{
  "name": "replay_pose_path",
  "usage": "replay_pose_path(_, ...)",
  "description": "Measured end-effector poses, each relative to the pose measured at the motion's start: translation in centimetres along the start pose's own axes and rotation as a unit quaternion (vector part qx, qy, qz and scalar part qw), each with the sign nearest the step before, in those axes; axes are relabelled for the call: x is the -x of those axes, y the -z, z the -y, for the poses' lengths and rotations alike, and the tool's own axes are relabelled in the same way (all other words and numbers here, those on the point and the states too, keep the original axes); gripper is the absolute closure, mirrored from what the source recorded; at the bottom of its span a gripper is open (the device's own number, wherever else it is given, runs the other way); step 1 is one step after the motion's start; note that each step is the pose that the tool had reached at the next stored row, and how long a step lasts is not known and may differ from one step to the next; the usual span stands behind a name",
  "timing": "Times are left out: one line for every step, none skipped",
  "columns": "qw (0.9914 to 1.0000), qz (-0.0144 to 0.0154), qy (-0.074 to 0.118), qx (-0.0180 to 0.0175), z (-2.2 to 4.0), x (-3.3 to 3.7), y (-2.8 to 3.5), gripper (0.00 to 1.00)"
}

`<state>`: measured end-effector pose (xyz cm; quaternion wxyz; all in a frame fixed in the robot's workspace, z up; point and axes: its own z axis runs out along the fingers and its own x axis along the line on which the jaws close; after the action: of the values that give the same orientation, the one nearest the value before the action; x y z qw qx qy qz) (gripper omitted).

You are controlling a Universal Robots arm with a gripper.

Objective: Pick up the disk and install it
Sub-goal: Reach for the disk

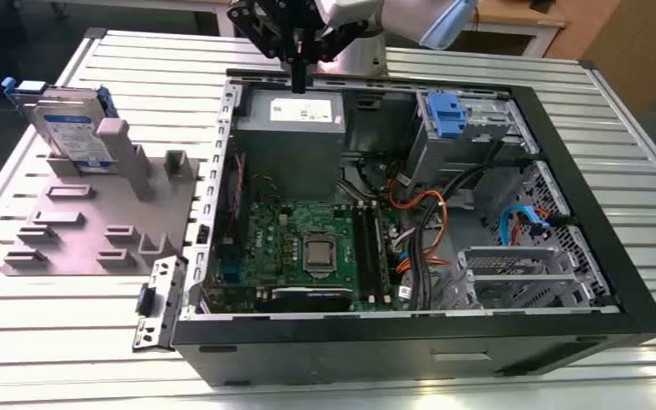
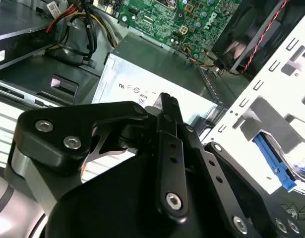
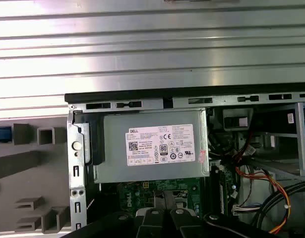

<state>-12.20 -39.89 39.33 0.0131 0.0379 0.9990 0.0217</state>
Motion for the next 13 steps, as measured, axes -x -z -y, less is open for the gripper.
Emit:
replay_pose_path(1.0,0.0,0.0,0.0,0.0,0.0,0.0,0.89)
replay_pose_path(1.0,0.0,0.0,0.0,0.0,0.0,0.0,0.89)
replay_pose_path(1.0,0.0,0.0,0.0,0.0,0.0,0.0,0.89)
replay_pose_path(1.0,0.0,0.0,0.0,0.0,0.0,0.0,0.89)
replay_pose_path(1.0,0.0,0.0,0.0,0.0,-0.01,0.0,0.89)
replay_pose_path(1.0,0.0,0.0,0.0,0.0,-0.04,0.0,0.89)
replay_pose_path(1.0,0.0,0.0,0.0,0.0,-0.08,0.0,0.89)
replay_pose_path(1.0,0.0,0.0,0.0,0.01,-0.14,0.0,0.89)
replay_pose_path(1.0,0.0,0.0,0.0,0.01,-0.21,0.0,0.89)
replay_pose_path(1.0,0.0,0.0,0.0,0.01,-0.25,0.0,0.89)
replay_pose_path(1.0,0.0,0.0,0.0,0.02,-0.28,0.01,0.89)
replay_pose_path(1.0,0.0,0.0,0.0,0.02,-0.32,0.01,0.89)
replay_pose_path(1.0,0.0,0.0,0.0,0.02,-0.32,0.01,0.89)
